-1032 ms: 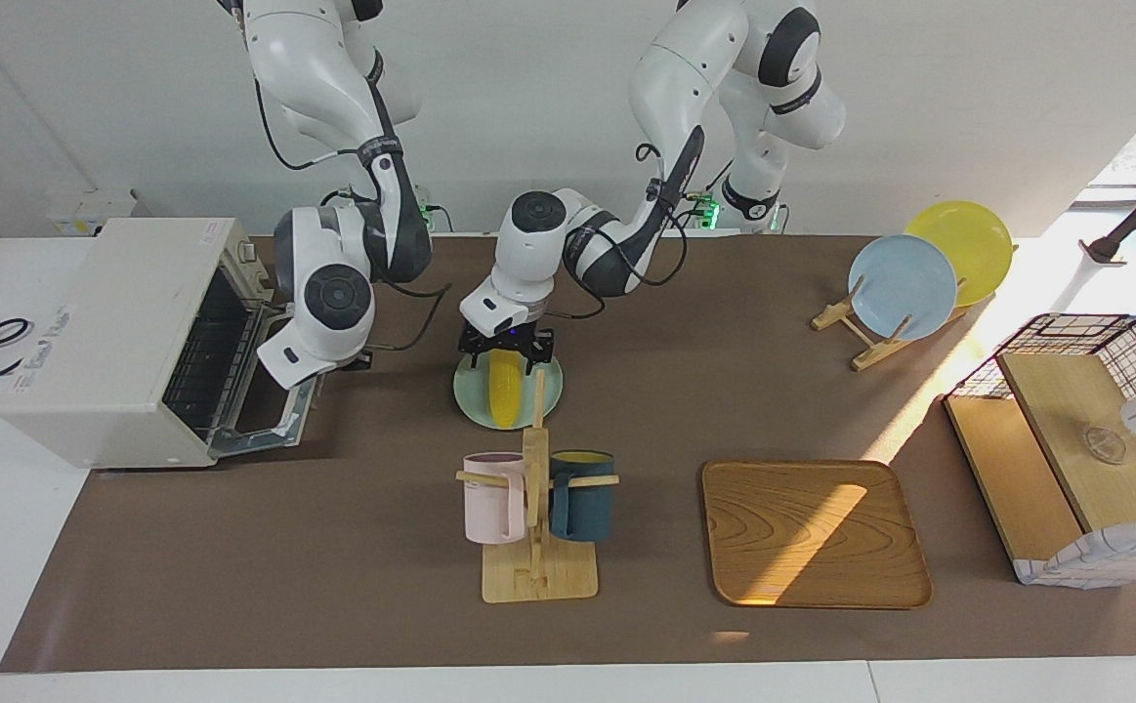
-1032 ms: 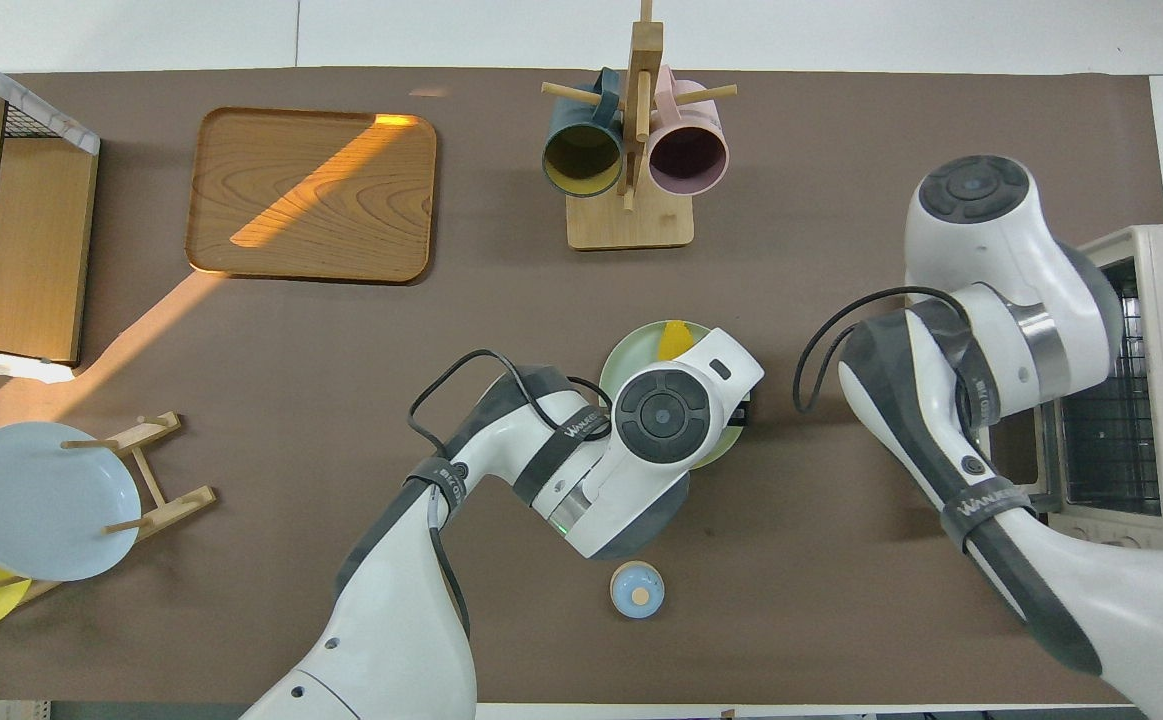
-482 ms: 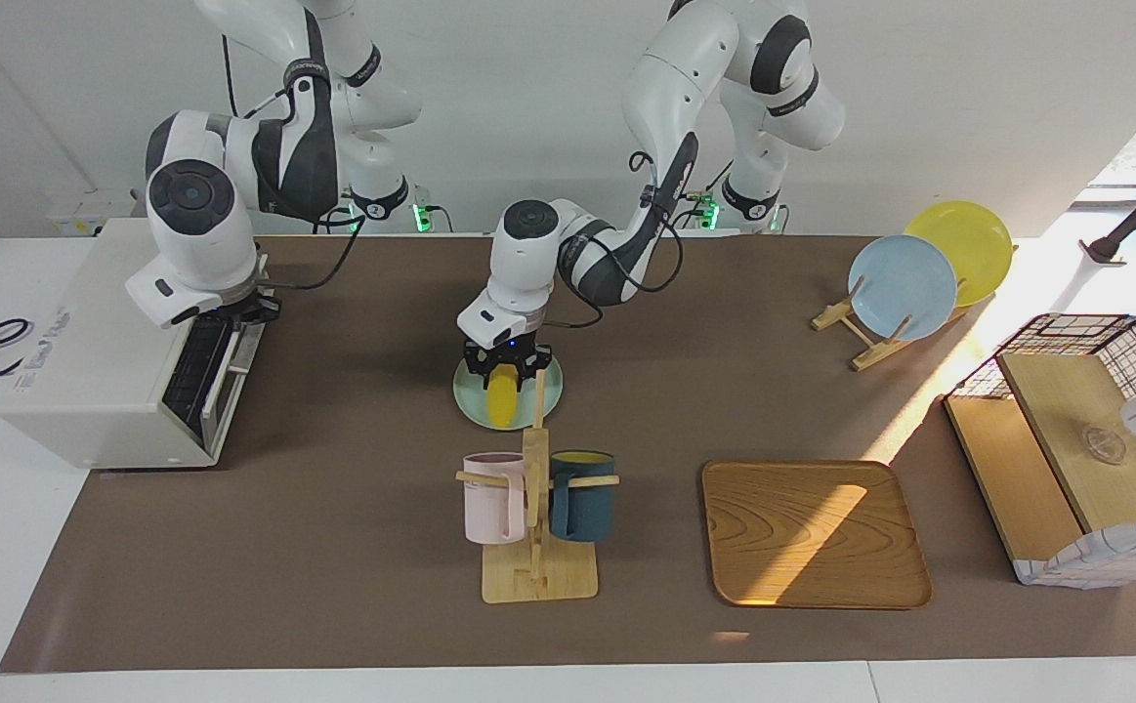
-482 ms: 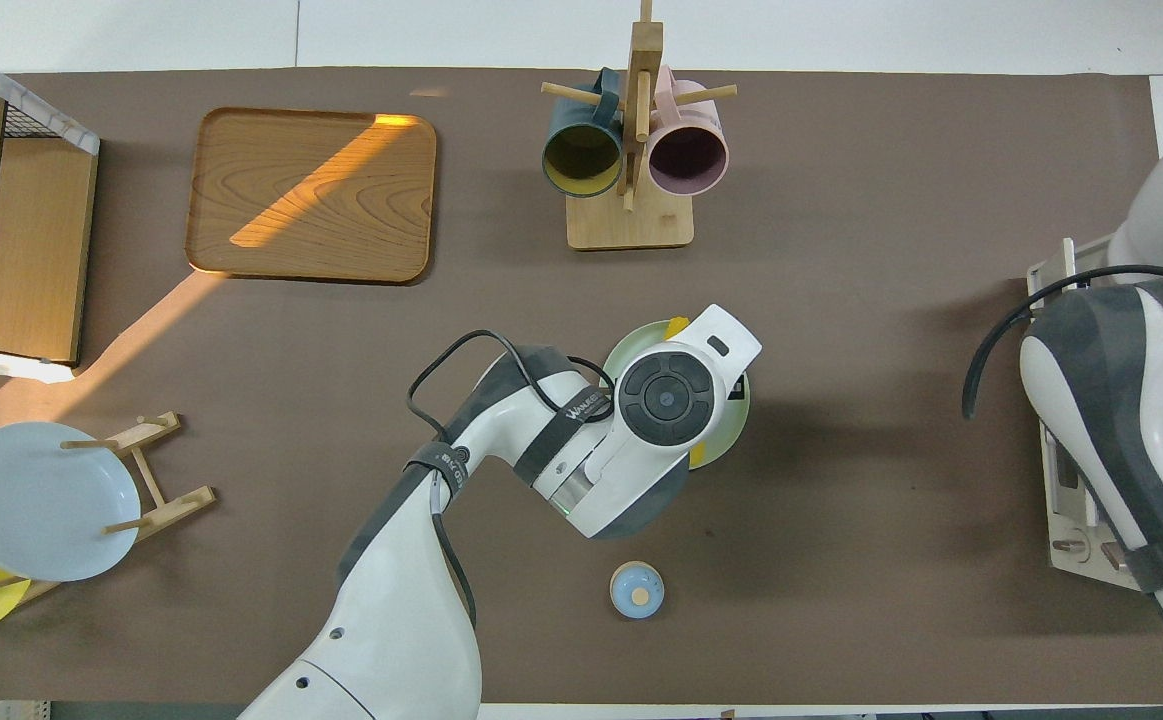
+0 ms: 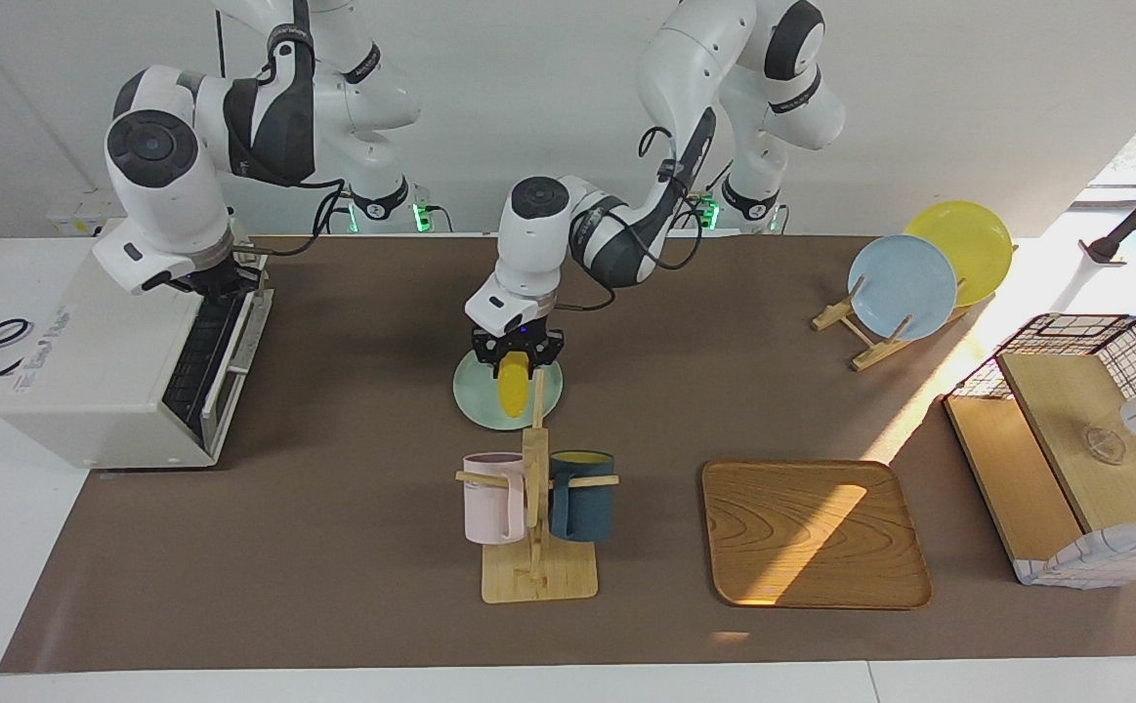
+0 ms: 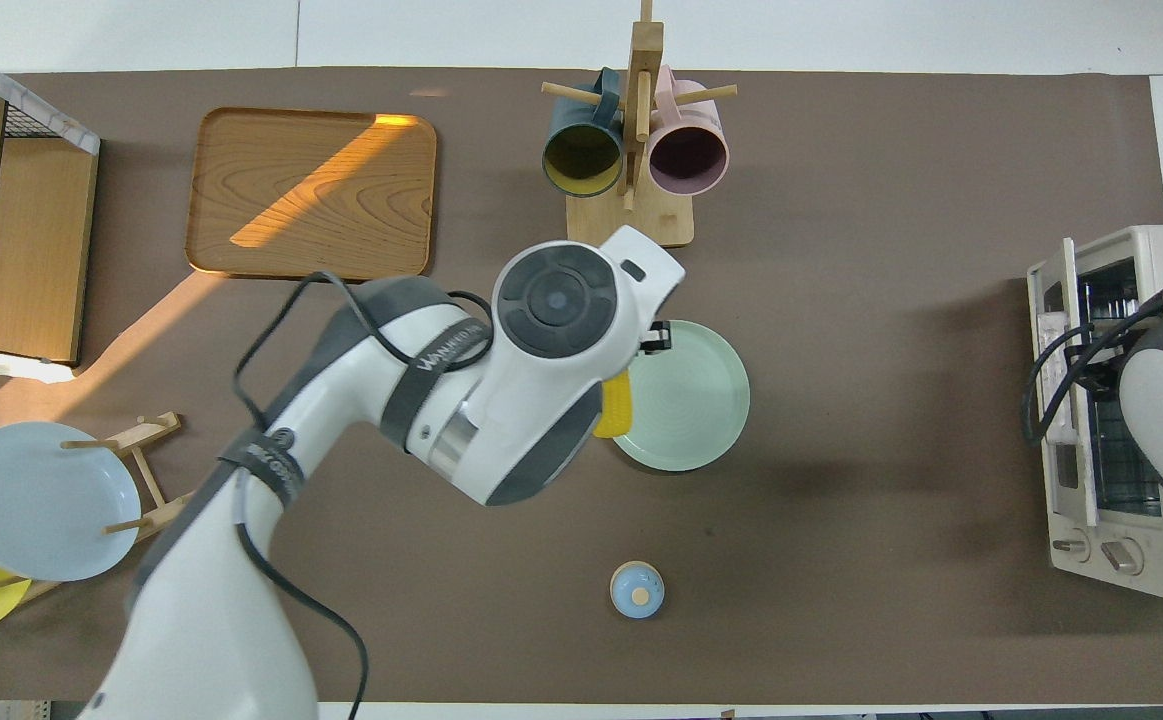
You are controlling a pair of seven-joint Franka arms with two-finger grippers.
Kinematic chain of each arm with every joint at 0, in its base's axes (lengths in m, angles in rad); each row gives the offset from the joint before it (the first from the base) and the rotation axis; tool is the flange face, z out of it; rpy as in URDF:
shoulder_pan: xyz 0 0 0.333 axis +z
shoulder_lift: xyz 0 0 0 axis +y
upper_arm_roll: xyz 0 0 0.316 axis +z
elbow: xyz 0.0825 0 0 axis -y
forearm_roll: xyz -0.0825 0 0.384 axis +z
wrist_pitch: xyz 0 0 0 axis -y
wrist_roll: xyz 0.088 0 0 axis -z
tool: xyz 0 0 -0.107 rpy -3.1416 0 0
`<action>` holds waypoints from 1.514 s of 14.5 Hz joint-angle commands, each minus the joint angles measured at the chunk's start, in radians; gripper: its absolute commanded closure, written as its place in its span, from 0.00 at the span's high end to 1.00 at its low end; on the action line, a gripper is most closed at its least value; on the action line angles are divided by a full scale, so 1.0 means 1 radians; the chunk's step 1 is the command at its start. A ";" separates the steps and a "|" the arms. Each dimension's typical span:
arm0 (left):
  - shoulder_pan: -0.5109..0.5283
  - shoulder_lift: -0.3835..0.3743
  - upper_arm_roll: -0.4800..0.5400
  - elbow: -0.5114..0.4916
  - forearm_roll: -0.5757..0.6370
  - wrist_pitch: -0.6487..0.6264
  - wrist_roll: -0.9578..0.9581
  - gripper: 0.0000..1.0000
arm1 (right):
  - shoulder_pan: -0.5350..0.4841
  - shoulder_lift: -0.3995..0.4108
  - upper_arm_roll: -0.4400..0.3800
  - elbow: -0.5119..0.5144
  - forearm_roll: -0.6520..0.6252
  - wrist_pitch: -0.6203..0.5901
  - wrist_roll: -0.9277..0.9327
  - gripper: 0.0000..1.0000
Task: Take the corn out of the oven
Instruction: 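Carry the corn with the left gripper onto the wooden tray, then release the corn on the tray and raise the left gripper away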
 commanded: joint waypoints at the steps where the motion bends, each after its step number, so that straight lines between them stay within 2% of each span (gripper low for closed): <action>1: 0.174 -0.027 -0.012 -0.014 -0.014 -0.036 0.178 0.00 | -0.037 -0.037 0.007 -0.130 0.063 0.171 -0.019 0.00; 3: 0.309 -0.010 -0.012 0.001 -0.046 -0.025 0.315 0.00 | -0.042 -0.046 0.006 -0.202 0.062 0.225 -0.023 0.00; 5: 0.411 0.071 -0.012 0.113 -0.061 -0.042 0.417 0.00 | -0.087 -0.048 0.006 -0.244 0.062 0.272 -0.043 0.00; 8: 0.484 0.260 -0.010 0.330 -0.057 -0.045 0.480 0.00 | -0.091 -0.046 0.004 -0.249 0.037 0.280 -0.077 0.00; 10: 0.523 0.384 -0.013 0.452 -0.057 -0.019 0.515 0.00 | -0.085 -0.045 0.007 -0.239 -0.033 0.265 -0.083 0.00; 14: 0.554 0.454 -0.012 0.451 -0.055 0.083 0.592 0.00 | -0.097 -0.038 0.006 -0.161 -0.055 0.168 -0.161 0.00; 17: 0.558 0.457 -0.009 0.430 -0.045 0.104 0.624 0.00 | -0.095 -0.037 0.006 -0.057 -0.057 0.026 -0.161 0.00; 18: 0.558 0.451 -0.007 0.405 -0.034 0.128 0.657 0.00 | -0.095 -0.038 0.006 -0.036 -0.057 -0.013 -0.163 0.03; 19: 0.560 0.444 -0.008 0.370 -0.029 0.166 0.678 0.71 | -0.095 -0.043 0.007 -0.023 -0.050 -0.033 -0.163 0.10; 20: 0.560 0.434 -0.008 0.362 -0.034 0.171 0.680 1.00 | -0.095 -0.048 0.009 -0.008 -0.038 -0.048 -0.164 0.21; 21: 0.560 0.431 -0.008 0.360 -0.035 0.165 0.678 1.00 | -0.092 -0.048 0.010 0.020 -0.012 -0.068 -0.165 0.41; 22: 0.560 0.422 -0.008 0.360 -0.035 0.150 0.678 1.00 | -0.089 -0.045 0.012 0.065 0.034 -0.088 -0.165 0.68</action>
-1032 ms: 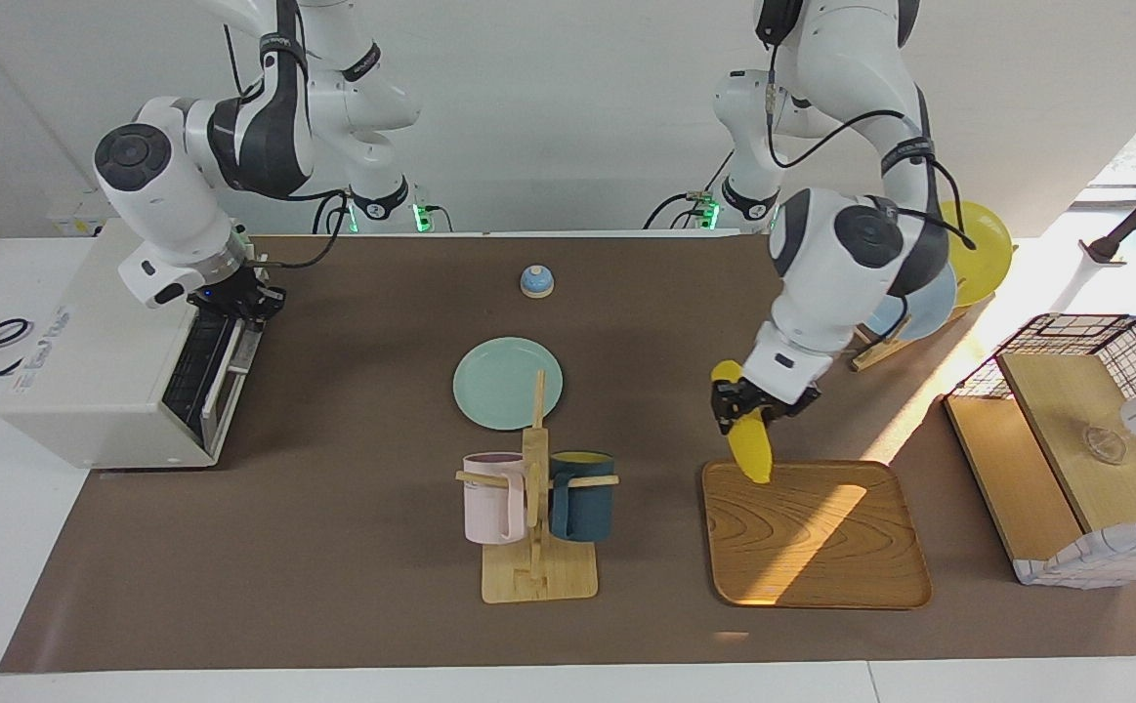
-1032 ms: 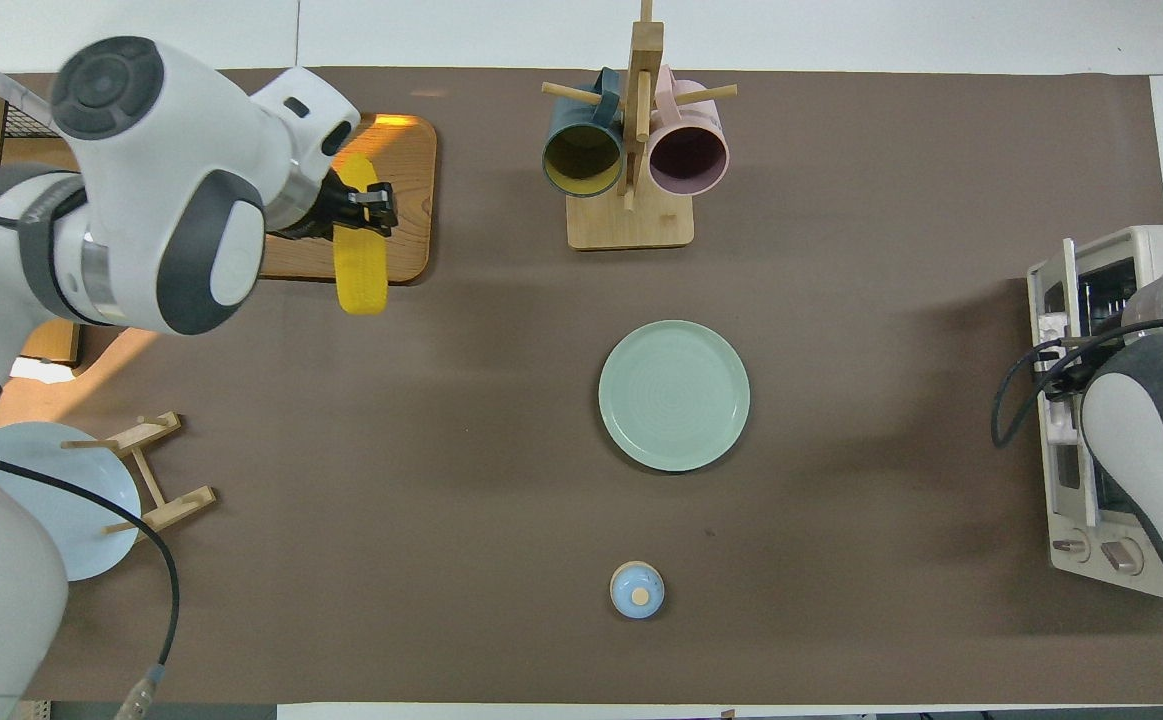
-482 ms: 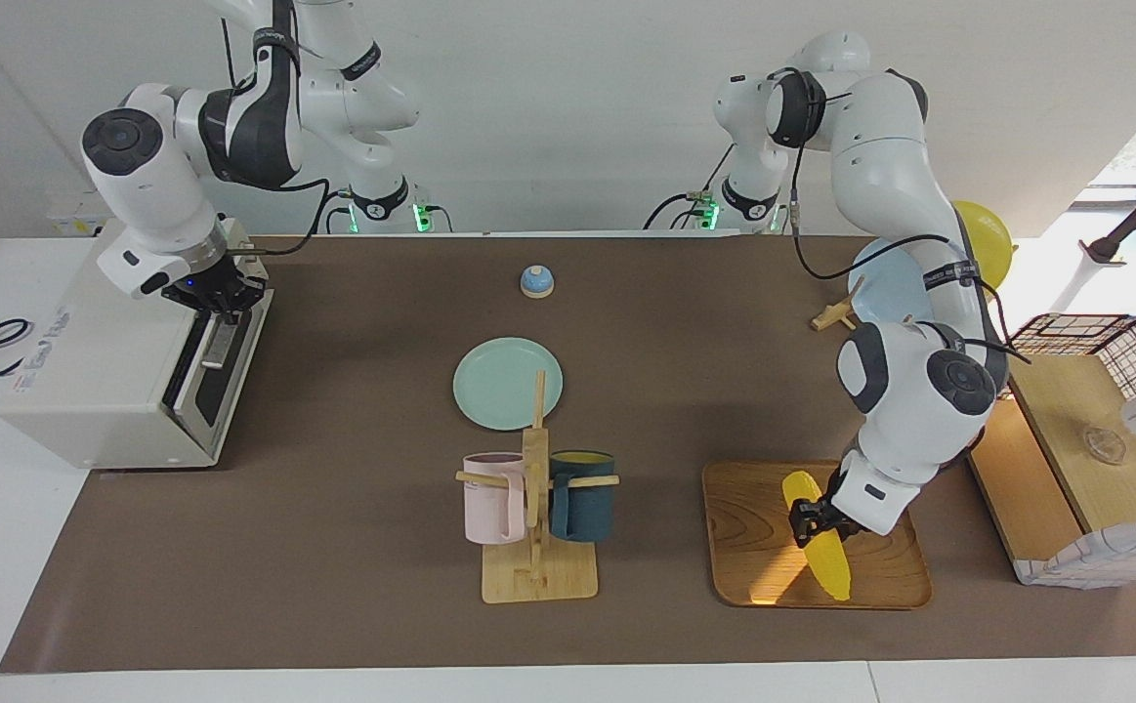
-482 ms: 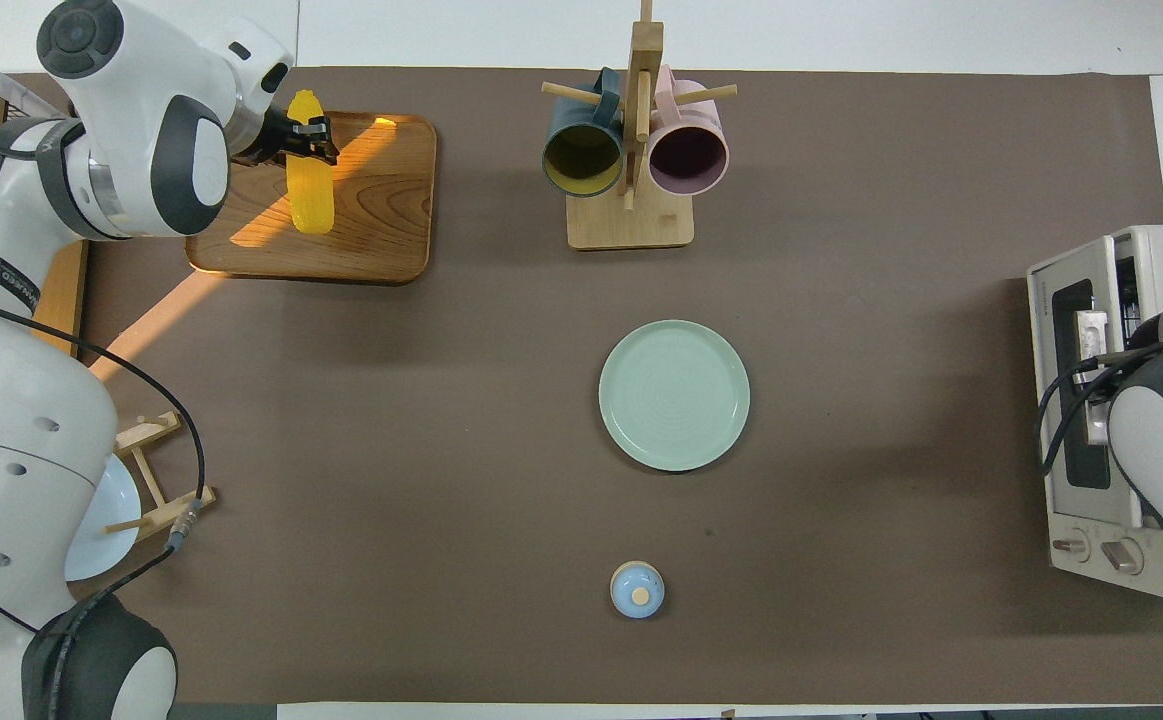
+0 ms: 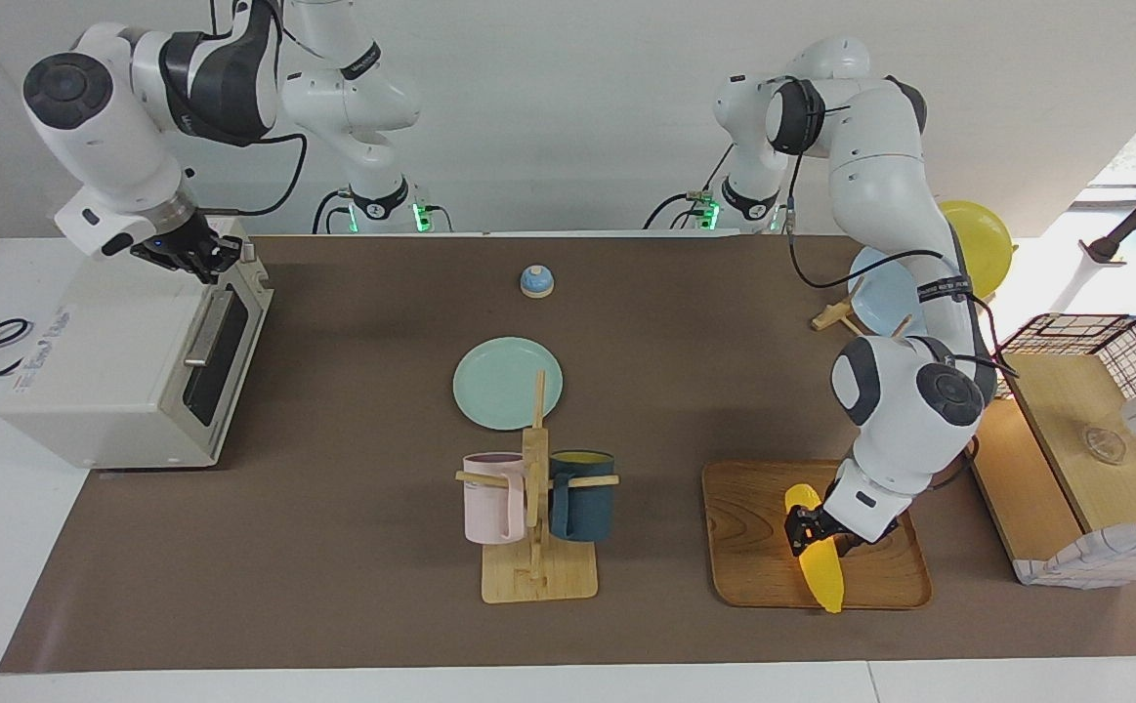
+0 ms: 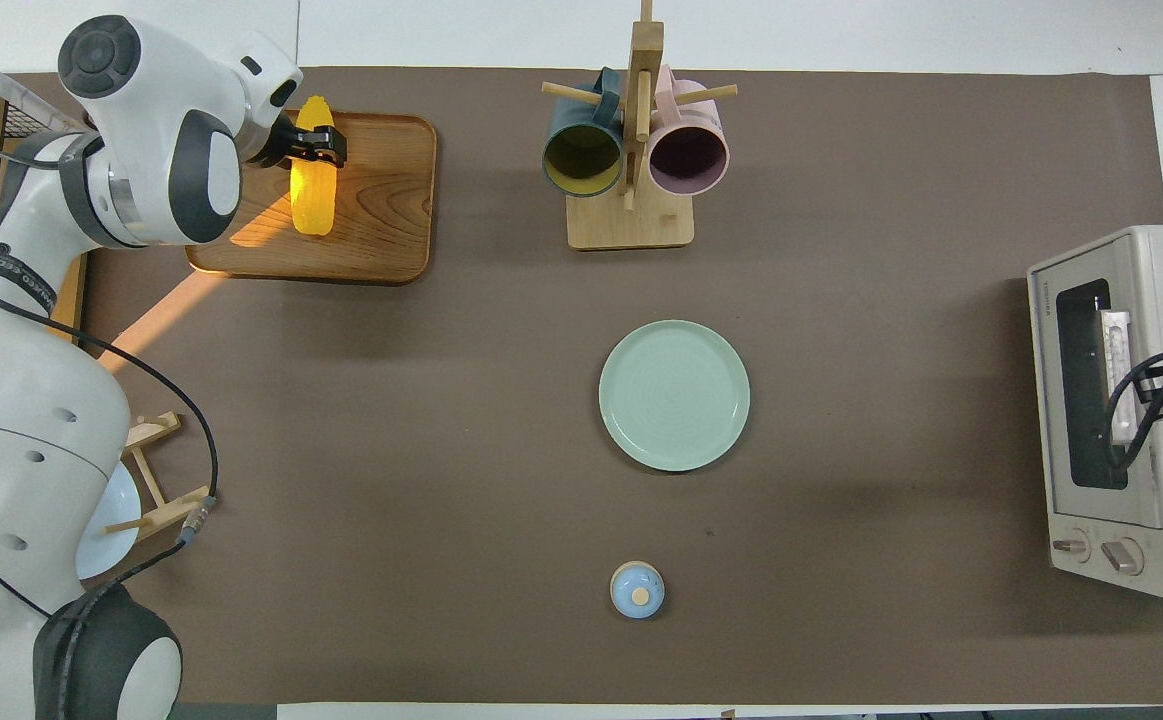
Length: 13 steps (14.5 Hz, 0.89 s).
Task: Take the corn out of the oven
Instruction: 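Release the corn on the tray and raise the left gripper away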
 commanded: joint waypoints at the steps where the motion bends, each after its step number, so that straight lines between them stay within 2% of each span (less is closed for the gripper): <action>1: 0.006 -0.047 -0.002 -0.031 0.005 -0.021 0.019 1.00 | -0.005 0.003 0.013 0.101 0.080 -0.059 -0.028 1.00; 5: 0.013 -0.152 0.002 -0.031 0.002 -0.152 -0.039 1.00 | 0.023 0.040 0.023 0.218 0.105 -0.128 -0.025 1.00; 11: 0.007 -0.420 0.026 -0.049 0.019 -0.504 -0.064 1.00 | 0.035 0.061 0.023 0.249 0.146 -0.118 -0.008 1.00; 13: 0.006 -0.509 0.026 -0.062 0.071 -0.613 -0.061 1.00 | 0.041 0.058 0.024 0.250 0.142 -0.121 -0.005 1.00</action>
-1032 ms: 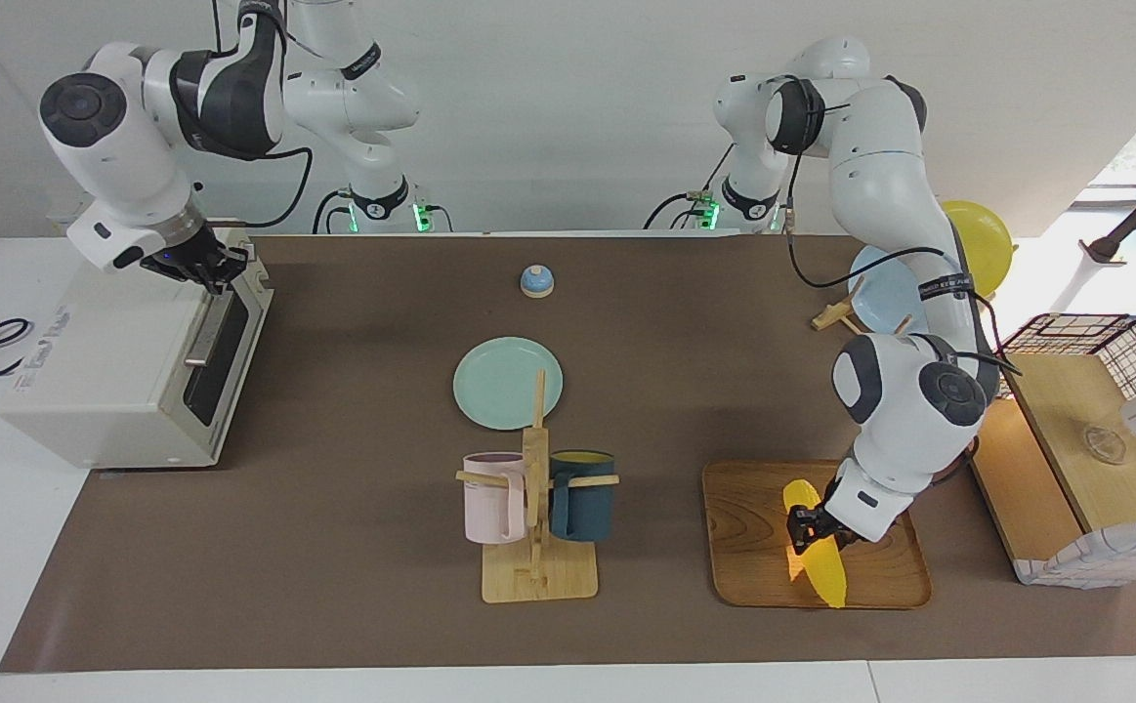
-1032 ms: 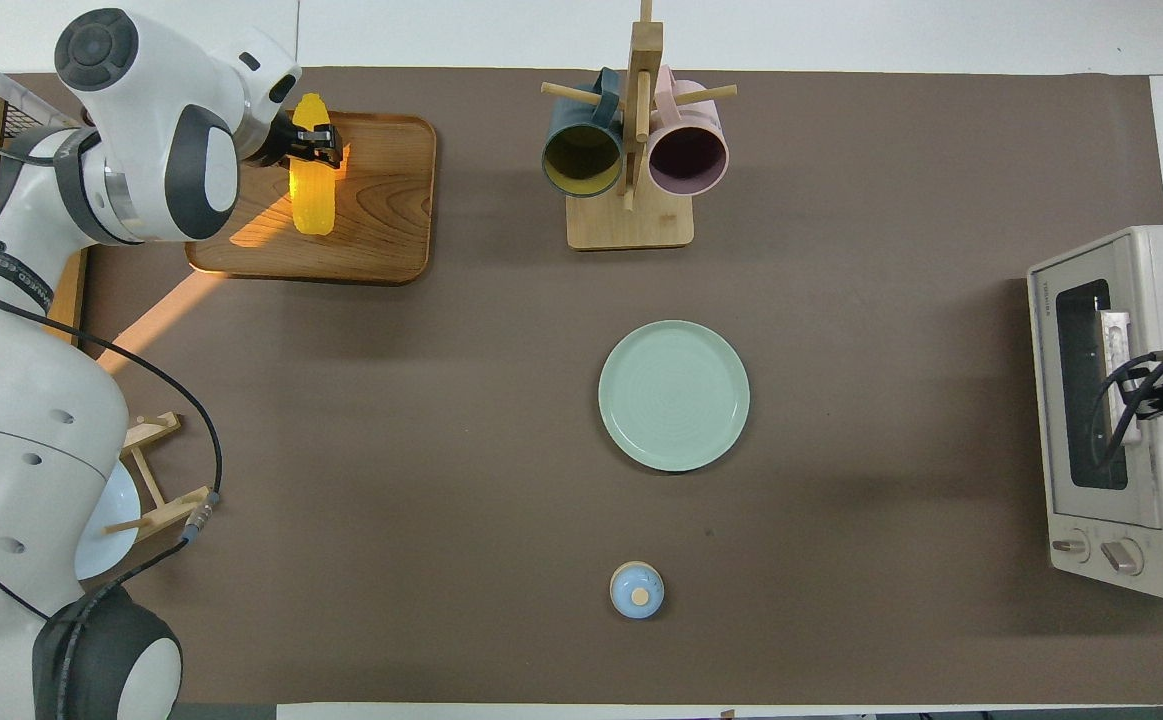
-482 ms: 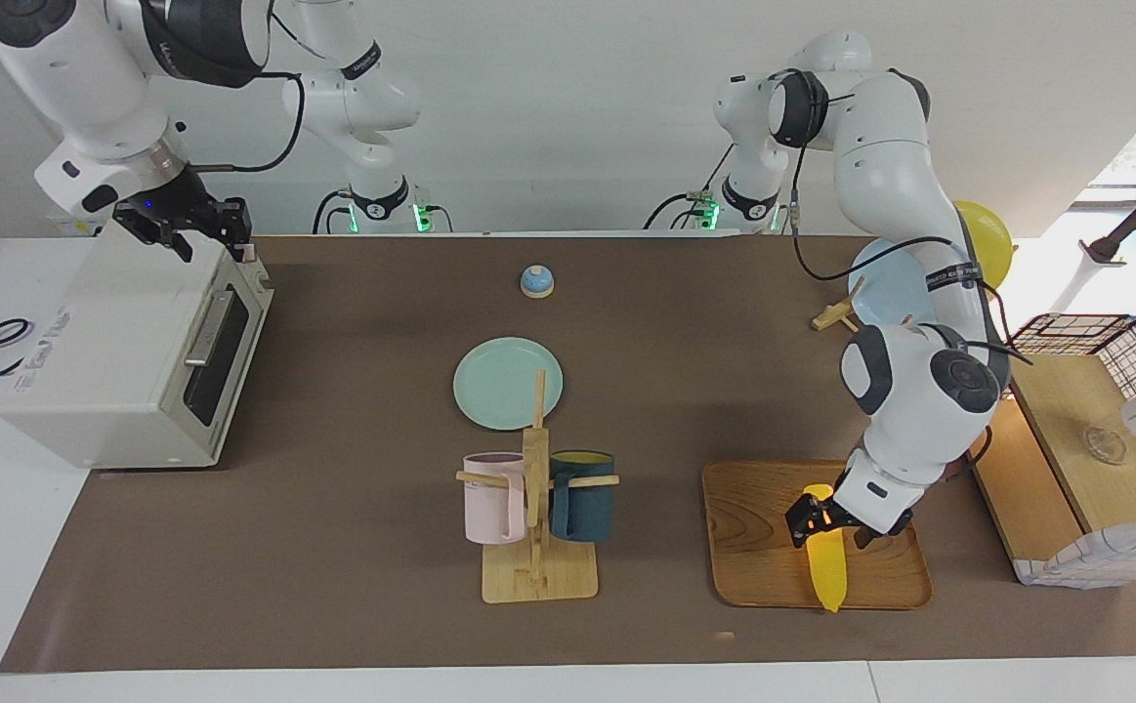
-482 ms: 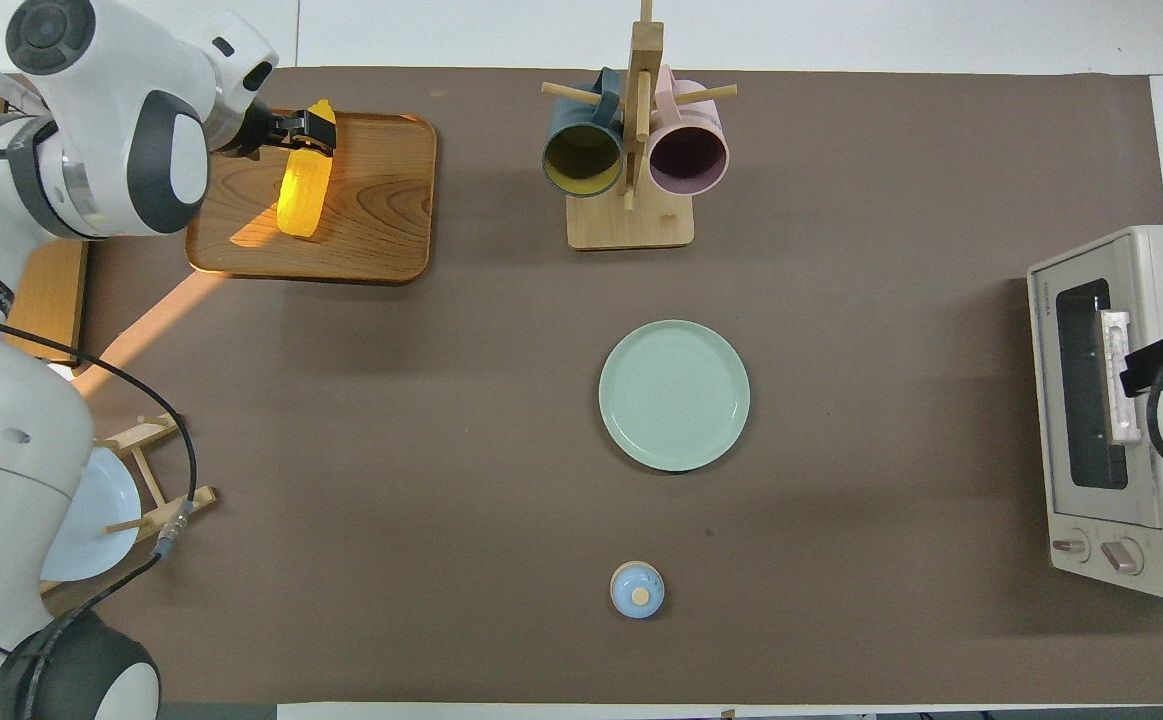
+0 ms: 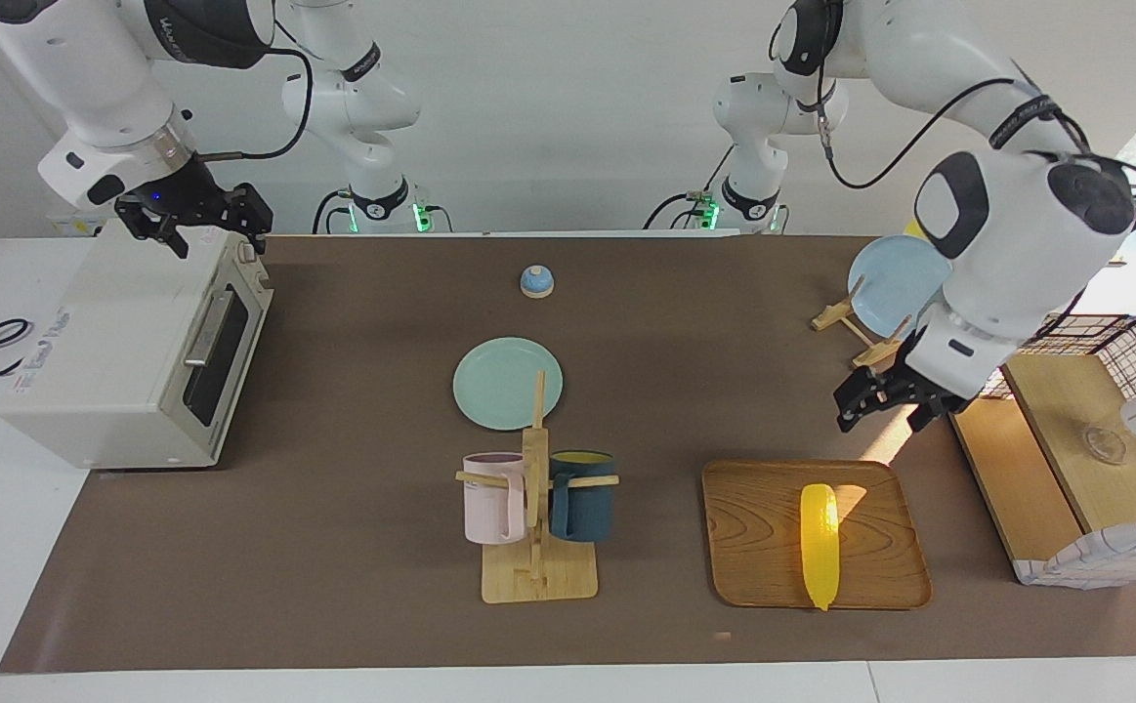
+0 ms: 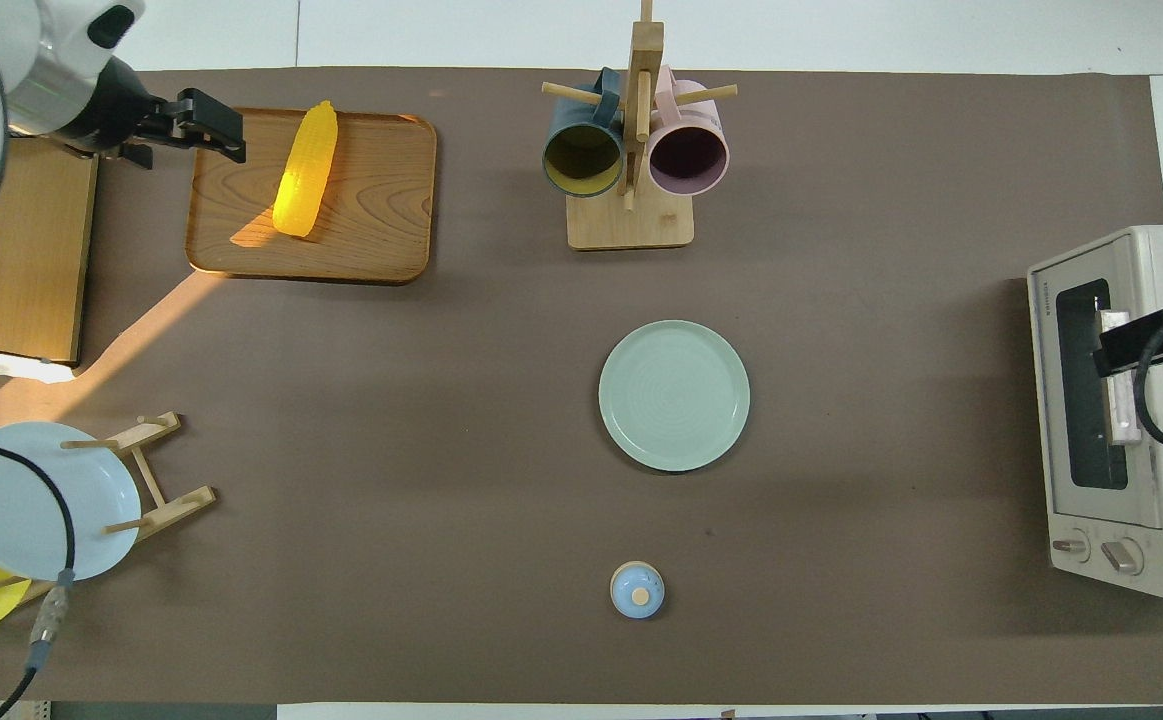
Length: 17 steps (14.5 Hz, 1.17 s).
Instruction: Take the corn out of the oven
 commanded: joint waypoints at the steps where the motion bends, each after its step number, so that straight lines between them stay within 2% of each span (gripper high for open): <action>1: -0.005 -0.148 0.006 -0.091 0.046 -0.108 -0.012 1.00 | 0.013 0.014 -0.005 0.031 0.025 -0.017 -0.003 1.00; 6: 0.000 -0.374 0.006 -0.336 0.048 -0.147 -0.015 1.00 | 0.002 0.017 -0.011 0.038 0.028 -0.017 -0.001 1.00; 10: 0.003 -0.470 -0.003 -0.499 0.048 -0.135 -0.015 1.00 | 0.018 0.023 -0.017 0.046 0.029 -0.043 -0.001 1.00; 12: 0.015 -0.460 -0.011 -0.486 0.048 -0.116 -0.003 1.00 | 0.021 0.018 -0.017 0.041 0.029 -0.065 0.000 1.00; 16: 0.061 -0.406 -0.066 -0.374 0.048 -0.141 -0.001 1.00 | 0.036 0.018 -0.022 0.041 0.028 -0.067 0.000 1.00; 17: 0.061 -0.408 -0.066 -0.379 0.048 -0.142 -0.001 1.00 | 0.041 0.018 -0.031 0.043 0.026 -0.067 -0.001 1.00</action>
